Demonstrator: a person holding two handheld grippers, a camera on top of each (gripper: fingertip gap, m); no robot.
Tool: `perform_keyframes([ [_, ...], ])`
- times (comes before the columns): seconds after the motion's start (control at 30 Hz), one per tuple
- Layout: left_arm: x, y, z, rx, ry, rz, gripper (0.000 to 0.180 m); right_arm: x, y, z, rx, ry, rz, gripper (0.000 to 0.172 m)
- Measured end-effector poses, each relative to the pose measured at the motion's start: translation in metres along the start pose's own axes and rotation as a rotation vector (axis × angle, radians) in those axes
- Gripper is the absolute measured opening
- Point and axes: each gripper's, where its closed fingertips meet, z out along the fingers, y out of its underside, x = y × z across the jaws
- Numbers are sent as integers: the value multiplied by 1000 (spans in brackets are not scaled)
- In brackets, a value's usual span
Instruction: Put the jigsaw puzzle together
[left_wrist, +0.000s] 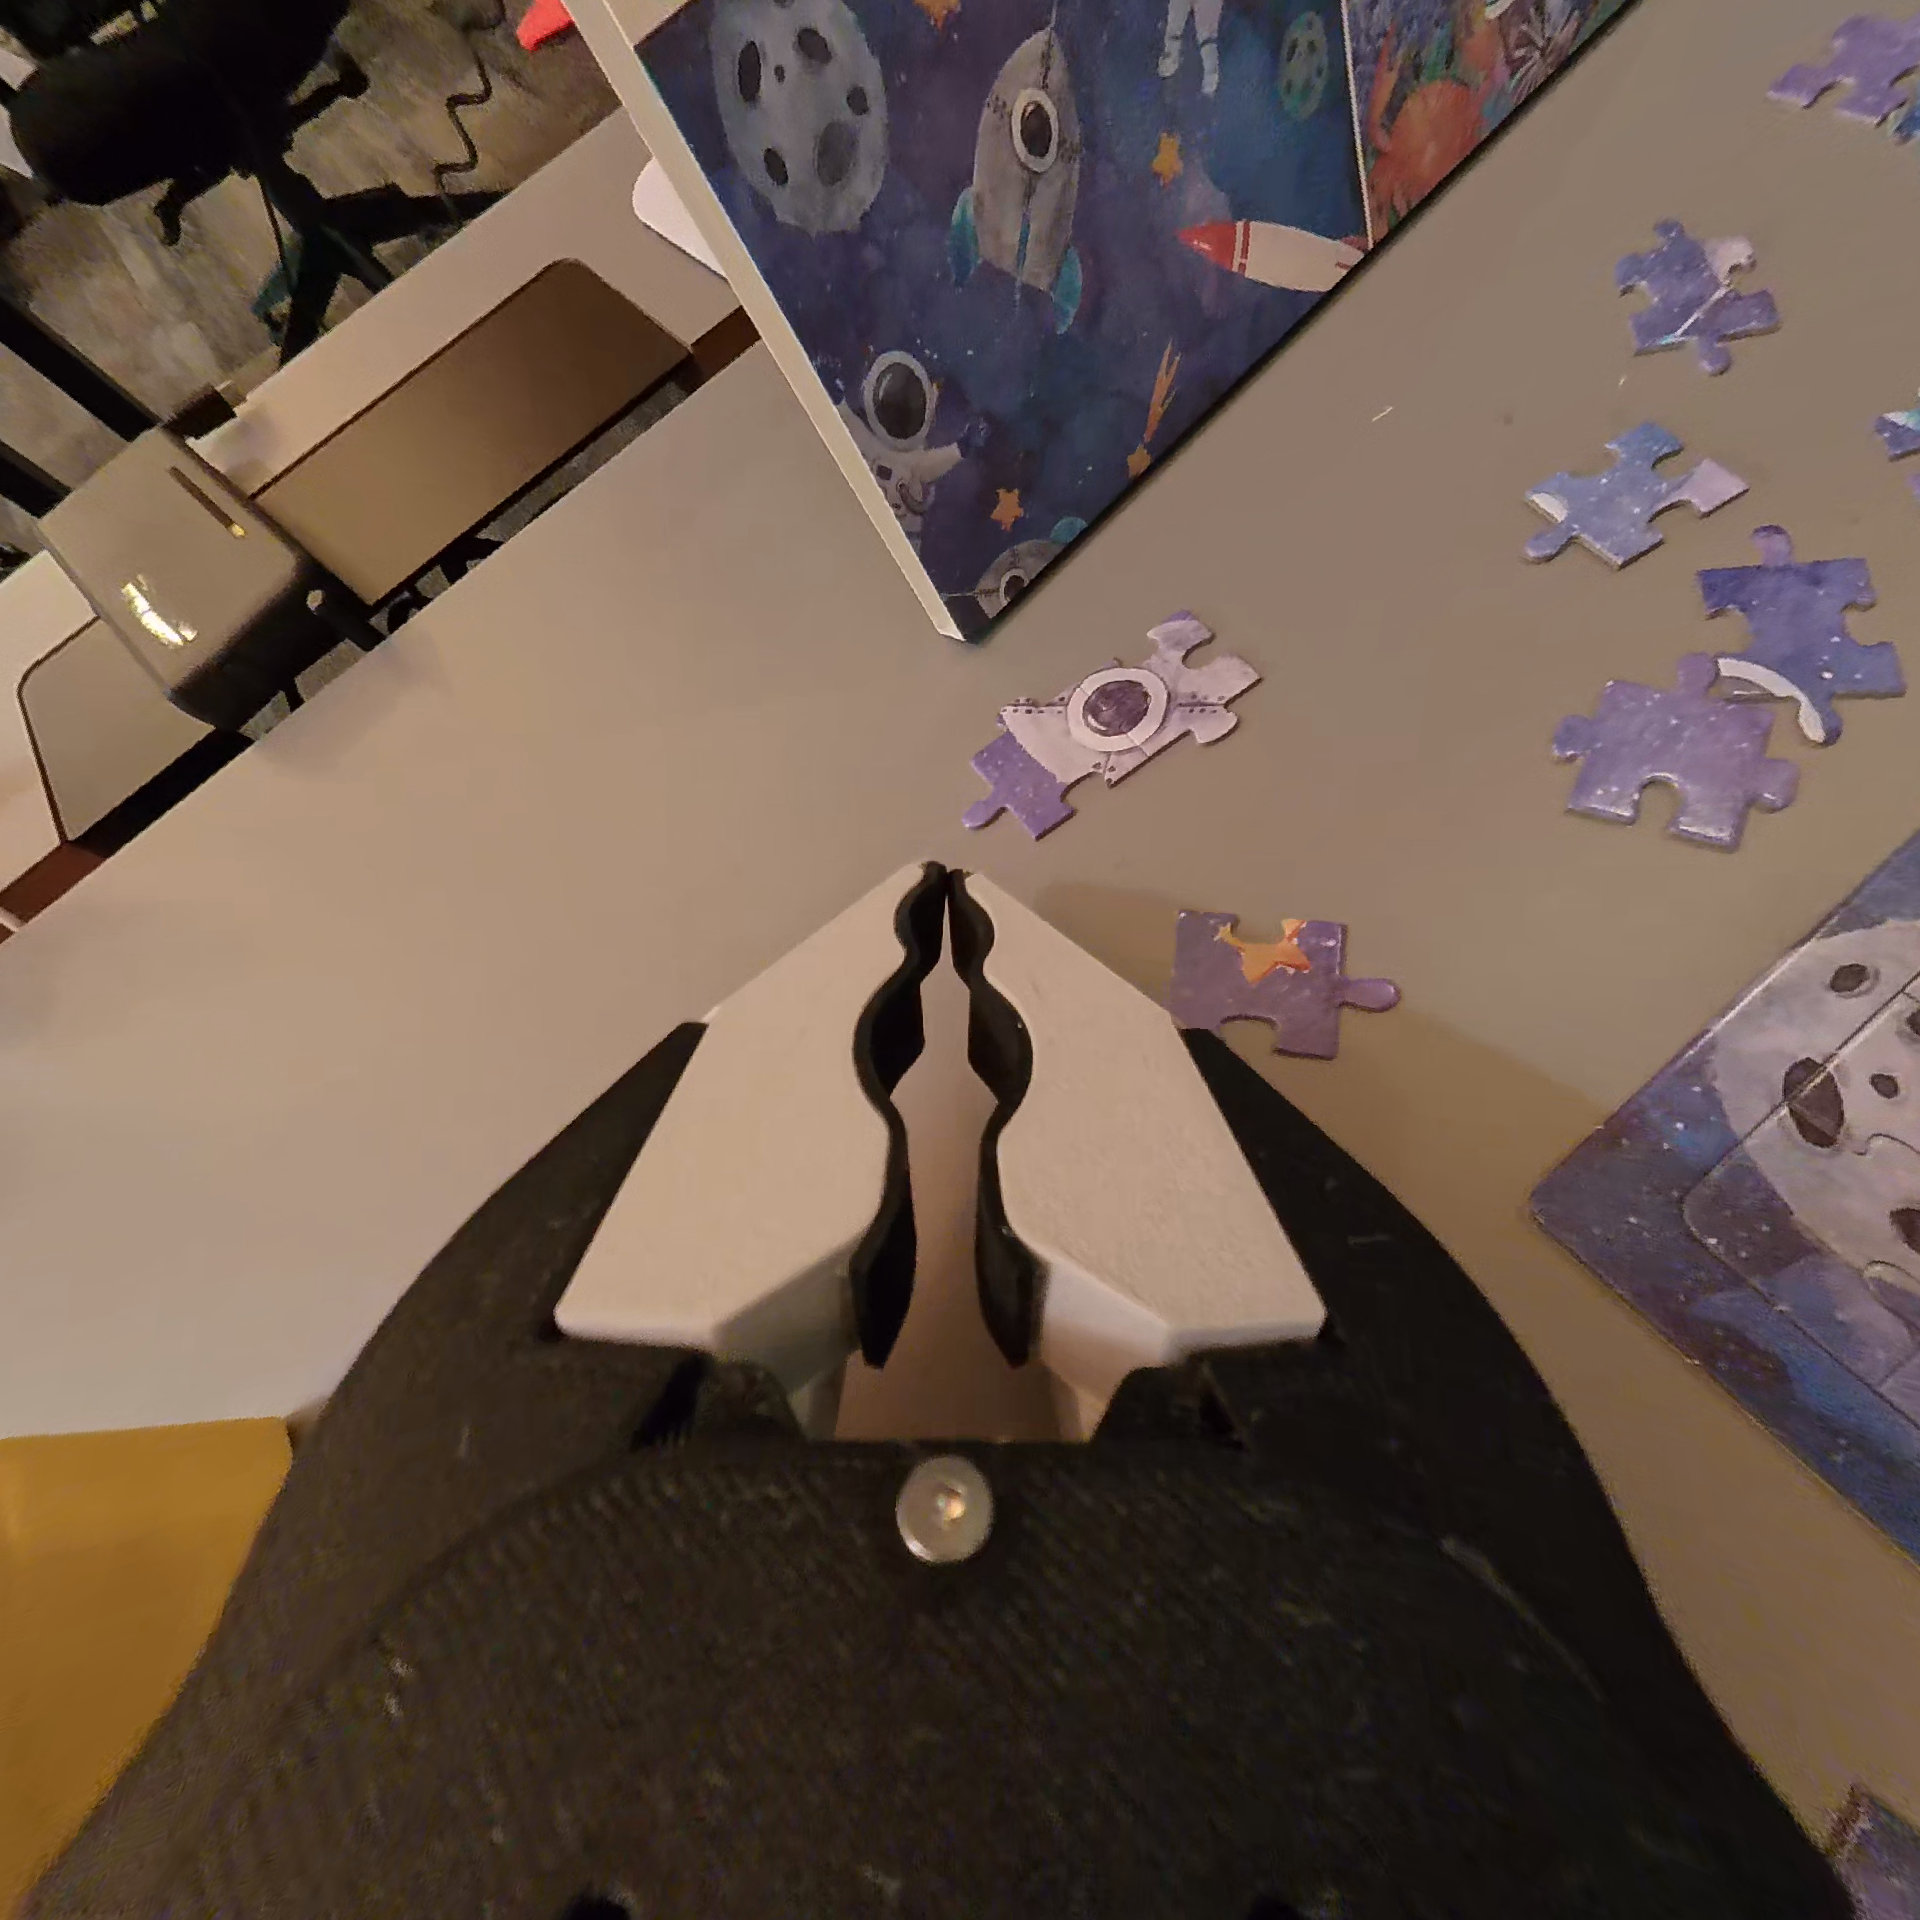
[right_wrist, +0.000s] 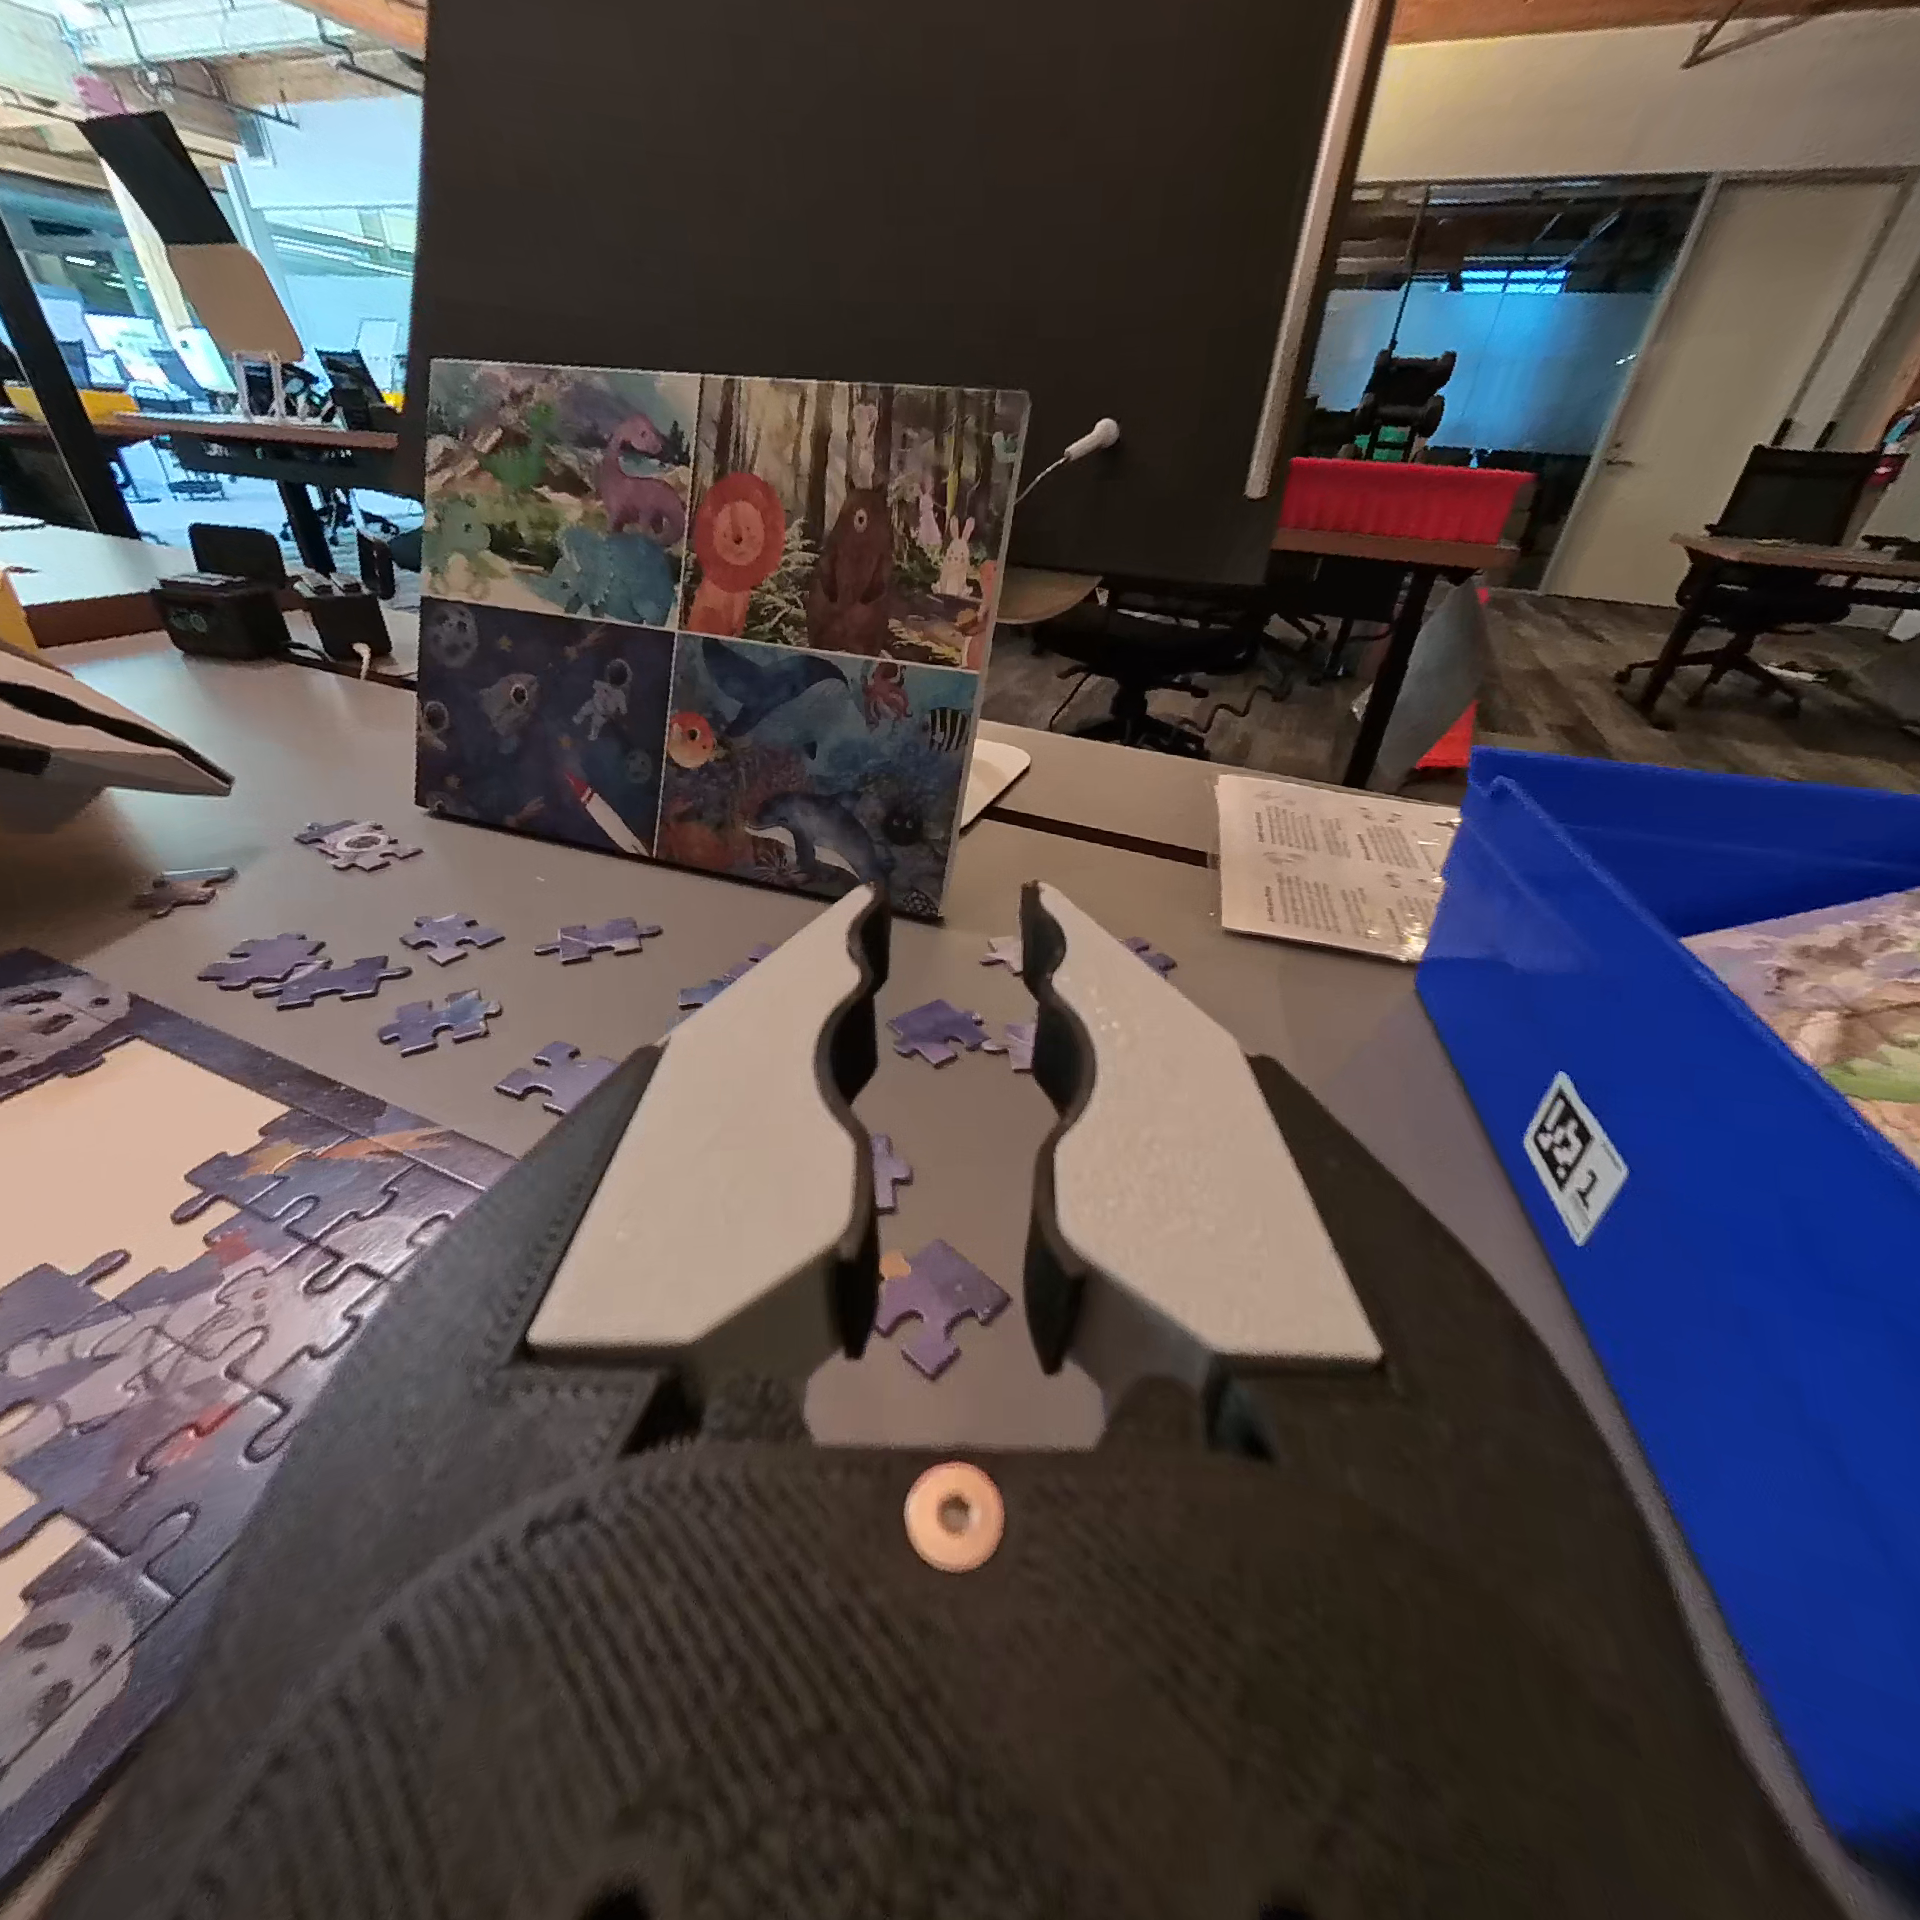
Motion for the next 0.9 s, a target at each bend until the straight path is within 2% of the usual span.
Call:
perform_keyframes([
  [0.43,0,-12,-8,70,-24,11,0,7,4,-34,37,48,56,27],
  [0.9,18,-38,-15,175,-20,39,1,-5,9,-50,-12,110,-121,32],
])
